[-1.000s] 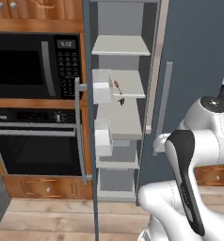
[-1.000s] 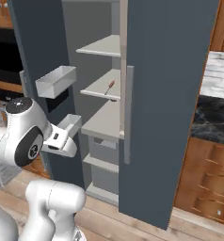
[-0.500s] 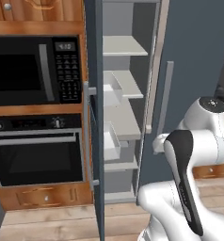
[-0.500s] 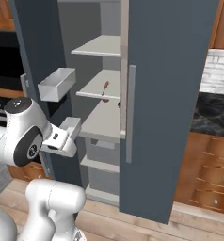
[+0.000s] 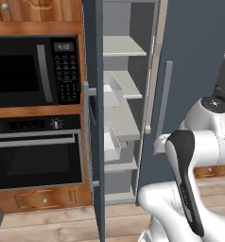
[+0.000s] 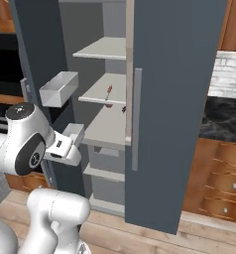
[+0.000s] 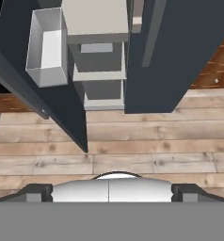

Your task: Store the kebab skewer in the freezer for long-term storage. Close the freezer door after placing the cooked food.

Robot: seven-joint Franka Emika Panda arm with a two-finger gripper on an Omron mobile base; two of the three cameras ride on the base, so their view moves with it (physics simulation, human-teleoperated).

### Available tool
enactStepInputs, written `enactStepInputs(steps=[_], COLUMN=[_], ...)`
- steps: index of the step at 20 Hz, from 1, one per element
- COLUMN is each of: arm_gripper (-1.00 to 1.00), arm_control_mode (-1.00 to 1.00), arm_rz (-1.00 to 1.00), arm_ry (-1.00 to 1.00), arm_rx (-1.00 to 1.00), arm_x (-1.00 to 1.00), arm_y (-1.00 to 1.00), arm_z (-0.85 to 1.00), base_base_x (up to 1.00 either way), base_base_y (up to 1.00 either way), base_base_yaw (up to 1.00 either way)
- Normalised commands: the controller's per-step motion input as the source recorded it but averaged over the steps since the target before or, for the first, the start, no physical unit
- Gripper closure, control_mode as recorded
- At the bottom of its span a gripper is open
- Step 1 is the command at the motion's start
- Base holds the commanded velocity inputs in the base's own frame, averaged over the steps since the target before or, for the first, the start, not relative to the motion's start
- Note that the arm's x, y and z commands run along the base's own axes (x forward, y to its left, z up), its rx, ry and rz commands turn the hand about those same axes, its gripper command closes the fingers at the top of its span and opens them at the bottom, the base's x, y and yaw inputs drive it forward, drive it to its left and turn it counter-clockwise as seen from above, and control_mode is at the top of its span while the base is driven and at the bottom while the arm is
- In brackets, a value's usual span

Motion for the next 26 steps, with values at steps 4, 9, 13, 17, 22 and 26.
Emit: enactStepInputs(steps=[4,9,13,17,22,26], arm_gripper=[-1.0,-1.0,-1.0,-1.0,-1.0,-1.0], arm_control_mode=[1.0,1.0,1.0,-1.0,-1.0,-1.0], arm_rz=[0.0,0.0,0.0,0.0,-0.05,0.0], arm_ry=[0.0,0.0,0.0,0.0,0.0,-0.02], arm_rx=[0.0,0.0,0.0,0.0,-0.03,-0.18], arm_x=[0.0,0.0,0.0,0.0,0.08,-0.05], arm_y=[0.0,0.0,0.0,0.06,0.25,0.69], arm_z=[0.0,0.0,0.0,-0.03,0.0,0.11], base_base_x=[-0.19,-0.17,-0.19,0.0,0.0,0.0], base_base_y=[0.28,0.35,0.24,0.11,0.0,0.0], base_base_yaw=[-0.01,-0.01,-0.07,-0.02,0.0,0.0])
